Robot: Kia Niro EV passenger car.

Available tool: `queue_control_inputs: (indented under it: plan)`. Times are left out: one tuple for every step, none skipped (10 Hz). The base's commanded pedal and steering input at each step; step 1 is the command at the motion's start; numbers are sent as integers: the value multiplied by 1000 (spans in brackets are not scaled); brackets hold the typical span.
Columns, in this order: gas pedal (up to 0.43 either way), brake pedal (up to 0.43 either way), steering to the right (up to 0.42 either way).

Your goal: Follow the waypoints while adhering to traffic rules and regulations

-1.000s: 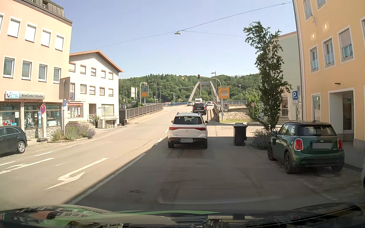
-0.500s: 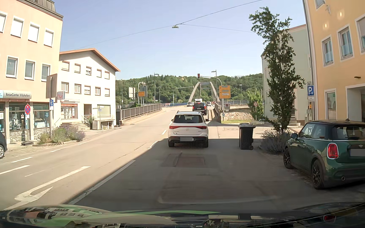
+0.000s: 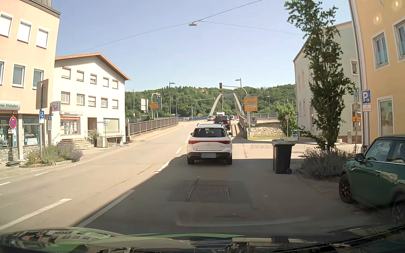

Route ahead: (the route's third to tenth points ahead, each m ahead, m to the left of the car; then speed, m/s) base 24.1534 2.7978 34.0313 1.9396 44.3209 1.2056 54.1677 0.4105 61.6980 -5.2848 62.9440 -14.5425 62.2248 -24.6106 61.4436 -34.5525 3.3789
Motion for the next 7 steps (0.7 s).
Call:
queue_control_inputs:
  plan:
    - [0, 0, -4]
    - [0, 0, -4]
    - [0, 0, -4]
    - [0, 0, -3]
    - [0, 0, -3]
    - [0, 0, -3]
    - [0, 0, -3]
